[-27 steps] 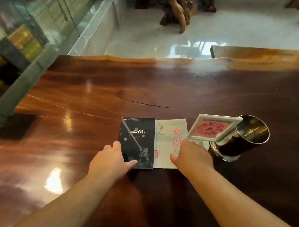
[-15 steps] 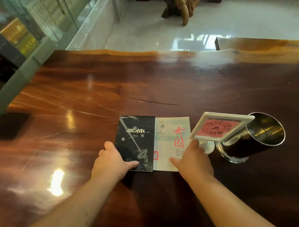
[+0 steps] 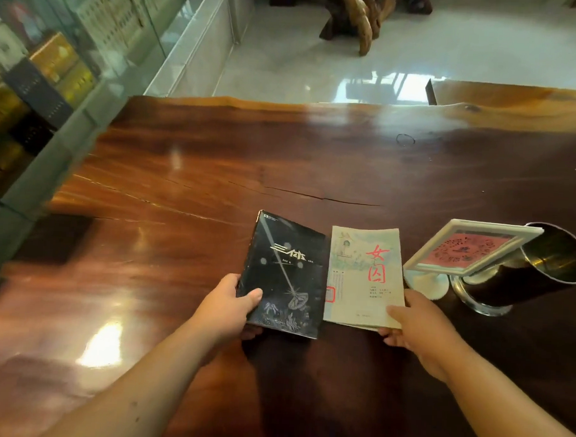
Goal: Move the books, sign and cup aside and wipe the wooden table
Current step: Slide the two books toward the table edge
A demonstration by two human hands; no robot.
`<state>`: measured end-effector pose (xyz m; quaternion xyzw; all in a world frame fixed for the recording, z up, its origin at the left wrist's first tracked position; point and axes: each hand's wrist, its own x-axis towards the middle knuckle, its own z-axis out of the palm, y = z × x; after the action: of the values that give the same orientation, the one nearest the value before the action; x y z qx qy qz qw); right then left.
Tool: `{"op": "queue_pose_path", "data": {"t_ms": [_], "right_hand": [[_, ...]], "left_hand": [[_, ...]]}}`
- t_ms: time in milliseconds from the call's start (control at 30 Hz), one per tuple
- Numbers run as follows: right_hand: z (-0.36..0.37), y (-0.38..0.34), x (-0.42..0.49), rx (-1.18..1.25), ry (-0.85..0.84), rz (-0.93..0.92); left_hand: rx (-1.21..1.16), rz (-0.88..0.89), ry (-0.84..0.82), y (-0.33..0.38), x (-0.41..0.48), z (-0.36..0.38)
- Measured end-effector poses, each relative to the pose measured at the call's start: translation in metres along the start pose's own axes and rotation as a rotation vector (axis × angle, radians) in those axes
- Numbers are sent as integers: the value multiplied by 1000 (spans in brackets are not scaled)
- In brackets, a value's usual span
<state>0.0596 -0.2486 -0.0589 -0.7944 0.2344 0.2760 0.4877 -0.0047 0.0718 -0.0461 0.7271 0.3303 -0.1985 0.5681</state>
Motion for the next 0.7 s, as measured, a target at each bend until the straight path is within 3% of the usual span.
{"op": "queue_pose_path", "data": {"t_ms": [167,400,700], "right_hand": [[44,-27,-25,205,-14,-56],[164,-108,-46,352,-144,-121],[370,-189,-84,276,-351,-215]], "left_hand": [[-172,50,-35,-22,-36,-89],[-206,-4,34,-78,-83,-231],[-352,-123,92,-164,-90,-340]]}}
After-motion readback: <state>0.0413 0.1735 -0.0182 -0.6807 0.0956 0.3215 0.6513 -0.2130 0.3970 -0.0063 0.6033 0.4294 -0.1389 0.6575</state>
